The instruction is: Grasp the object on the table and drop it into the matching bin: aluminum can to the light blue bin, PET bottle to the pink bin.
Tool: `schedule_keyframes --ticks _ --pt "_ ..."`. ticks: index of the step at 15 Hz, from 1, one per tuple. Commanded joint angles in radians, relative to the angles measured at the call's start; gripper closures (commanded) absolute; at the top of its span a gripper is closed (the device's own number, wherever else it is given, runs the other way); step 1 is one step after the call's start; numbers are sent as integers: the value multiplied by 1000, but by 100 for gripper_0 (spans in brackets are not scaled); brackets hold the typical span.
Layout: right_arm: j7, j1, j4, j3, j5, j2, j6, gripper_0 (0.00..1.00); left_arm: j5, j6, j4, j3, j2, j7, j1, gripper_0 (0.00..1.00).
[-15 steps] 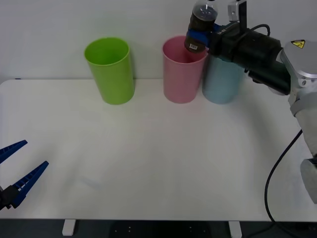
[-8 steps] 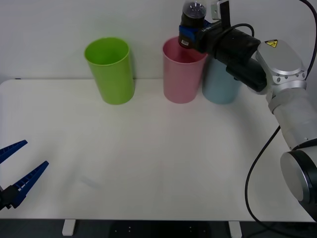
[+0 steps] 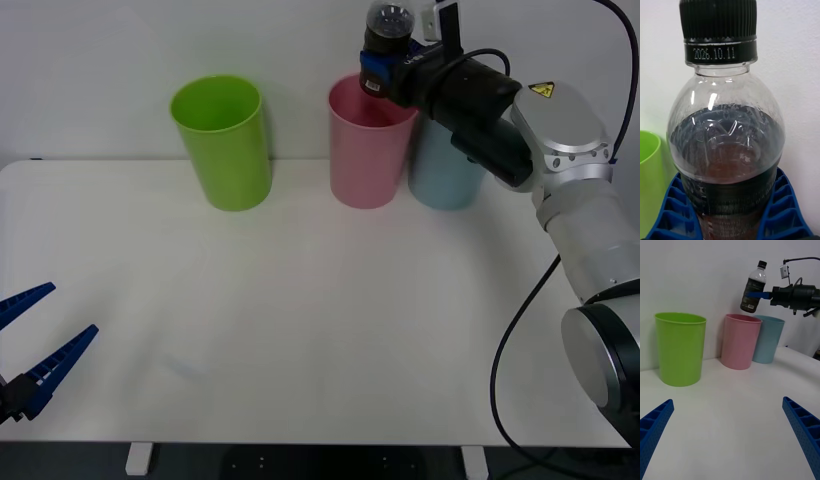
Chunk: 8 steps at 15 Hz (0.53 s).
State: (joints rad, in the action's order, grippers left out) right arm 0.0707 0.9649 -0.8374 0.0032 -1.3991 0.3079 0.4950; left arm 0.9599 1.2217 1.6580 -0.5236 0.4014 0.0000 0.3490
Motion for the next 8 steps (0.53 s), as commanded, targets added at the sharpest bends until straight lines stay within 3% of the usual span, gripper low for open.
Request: schedule_keyframes --ticks 1,8 --pt "-9 -2 0 0 2 0 7 0 0 0 0 0 0 0 0 0" --pt "-29 -17 0 0 43 13 68 0 0 0 0 0 0 0 0 0"
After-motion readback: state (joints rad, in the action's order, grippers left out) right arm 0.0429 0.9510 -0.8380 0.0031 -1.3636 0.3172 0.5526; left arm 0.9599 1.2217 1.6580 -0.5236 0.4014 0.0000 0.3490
